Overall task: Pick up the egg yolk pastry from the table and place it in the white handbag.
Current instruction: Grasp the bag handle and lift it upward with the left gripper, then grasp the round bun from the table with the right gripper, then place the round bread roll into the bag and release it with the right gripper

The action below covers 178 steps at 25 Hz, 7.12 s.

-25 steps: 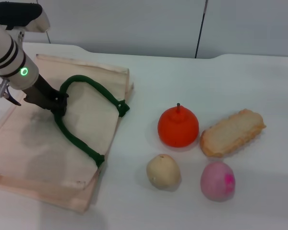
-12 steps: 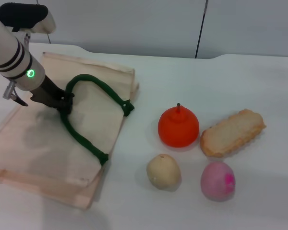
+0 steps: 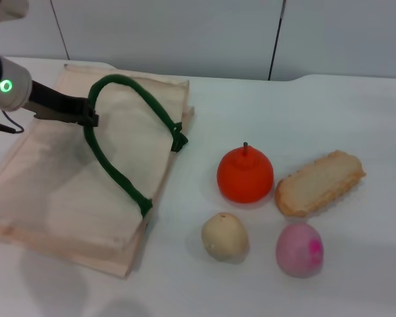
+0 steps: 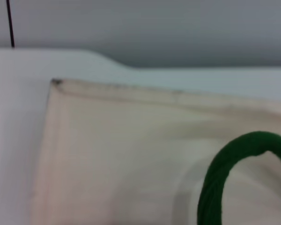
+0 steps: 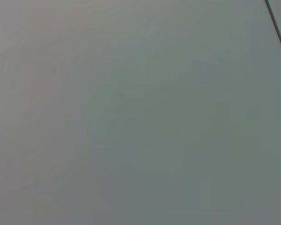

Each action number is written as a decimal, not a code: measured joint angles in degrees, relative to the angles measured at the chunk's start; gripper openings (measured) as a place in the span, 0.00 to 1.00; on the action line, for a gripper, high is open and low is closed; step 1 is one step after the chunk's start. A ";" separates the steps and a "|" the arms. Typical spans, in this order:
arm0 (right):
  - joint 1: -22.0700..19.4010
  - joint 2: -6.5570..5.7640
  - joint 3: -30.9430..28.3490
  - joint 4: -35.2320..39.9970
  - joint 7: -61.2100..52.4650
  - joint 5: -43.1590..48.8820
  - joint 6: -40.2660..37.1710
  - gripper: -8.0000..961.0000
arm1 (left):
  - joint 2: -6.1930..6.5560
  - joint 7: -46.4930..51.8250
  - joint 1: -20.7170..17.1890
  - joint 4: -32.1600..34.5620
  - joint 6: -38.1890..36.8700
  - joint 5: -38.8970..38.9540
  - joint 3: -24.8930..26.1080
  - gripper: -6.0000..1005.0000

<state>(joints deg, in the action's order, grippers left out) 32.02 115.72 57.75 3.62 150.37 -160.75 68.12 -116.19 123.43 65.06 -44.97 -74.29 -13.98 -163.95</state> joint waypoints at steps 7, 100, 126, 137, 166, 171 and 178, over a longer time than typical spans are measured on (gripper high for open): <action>-0.06 0.03 0.33 0.12 -0.26 0.14 -0.01 0.91 | 0.83 -10.08 -5.78 -5.16 -13.41 17.66 -0.14 0.14; 10.83 0.73 45.53 44.09 -71.46 93.19 -6.02 0.79 | 9.84 -17.69 -15.32 6.25 -34.72 53.21 -0.05 0.19; 10.98 0.54 46.69 44.16 -72.65 93.05 -4.07 0.65 | 10.20 -18.17 -16.18 8.49 -34.34 53.58 -0.05 0.21; 10.50 0.38 44.38 46.00 -72.68 92.41 0.44 0.63 | 10.36 -18.22 -16.47 8.50 -34.34 53.63 -0.05 0.21; 13.61 0.27 31.36 56.46 -71.00 92.63 -0.01 0.60 | 11.32 -18.10 -14.85 12.40 -35.55 54.03 -0.12 0.23; 15.93 0.46 31.99 51.57 -69.49 90.77 -5.38 0.60 | 11.55 -18.49 -13.51 13.59 -35.66 53.61 -0.14 0.23; 22.83 0.64 35.68 39.61 -65.90 84.99 -11.99 0.59 | 11.51 -18.51 -12.99 13.63 -35.82 53.73 -0.14 0.23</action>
<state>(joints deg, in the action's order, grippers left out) 54.85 116.37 93.43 43.23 84.47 -75.76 56.13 -104.68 104.91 52.07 -31.34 -110.11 39.75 -164.09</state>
